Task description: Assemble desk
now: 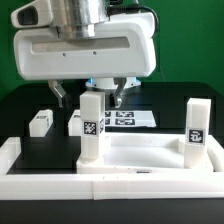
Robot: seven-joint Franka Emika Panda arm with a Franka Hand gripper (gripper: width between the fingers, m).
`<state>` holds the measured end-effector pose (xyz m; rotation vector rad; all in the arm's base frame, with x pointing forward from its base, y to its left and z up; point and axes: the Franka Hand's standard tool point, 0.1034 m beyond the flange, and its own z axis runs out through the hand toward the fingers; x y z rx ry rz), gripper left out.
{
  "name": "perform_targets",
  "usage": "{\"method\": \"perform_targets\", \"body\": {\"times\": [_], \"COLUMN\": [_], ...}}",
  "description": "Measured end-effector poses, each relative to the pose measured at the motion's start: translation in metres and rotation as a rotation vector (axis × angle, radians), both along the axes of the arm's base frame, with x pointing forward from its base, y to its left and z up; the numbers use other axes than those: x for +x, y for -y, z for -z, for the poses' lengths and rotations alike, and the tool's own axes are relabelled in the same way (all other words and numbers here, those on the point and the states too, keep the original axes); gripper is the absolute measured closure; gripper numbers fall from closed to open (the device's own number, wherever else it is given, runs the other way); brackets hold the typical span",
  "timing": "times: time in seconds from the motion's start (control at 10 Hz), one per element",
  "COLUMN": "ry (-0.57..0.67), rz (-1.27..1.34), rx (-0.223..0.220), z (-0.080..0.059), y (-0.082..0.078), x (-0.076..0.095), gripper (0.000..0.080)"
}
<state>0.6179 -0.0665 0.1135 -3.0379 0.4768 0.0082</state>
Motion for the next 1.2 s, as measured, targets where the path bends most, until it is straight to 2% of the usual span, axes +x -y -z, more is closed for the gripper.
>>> {"method": "perform_targets", "body": {"times": [0.1,0.2,0.3,0.4,0.8,1.0,1.1,1.2], "ry": [0.000,-0.001,-0.005,-0.009,-0.027,-0.034,-0.019,0.006], "rz": [0.006,0.007,0.069,0.130,0.391,0.644,0.774,0.933], "rx": [0.000,0.000,0.001,0.002,0.004,0.011,0.026,0.078], "z": [0.000,0.000,0.001,0.001,0.001,0.002,0.002,0.003], "y": [0.000,0.000,0.000,0.000,-0.001,-0.008,-0.010,-0.008], "x": [0.000,0.000,0.000,0.000,0.000,0.003,0.007,0.010], "gripper": [0.0176,0.0308,0.0308,0.0484,0.0512,0.0512,0.0512,0.0512]}}
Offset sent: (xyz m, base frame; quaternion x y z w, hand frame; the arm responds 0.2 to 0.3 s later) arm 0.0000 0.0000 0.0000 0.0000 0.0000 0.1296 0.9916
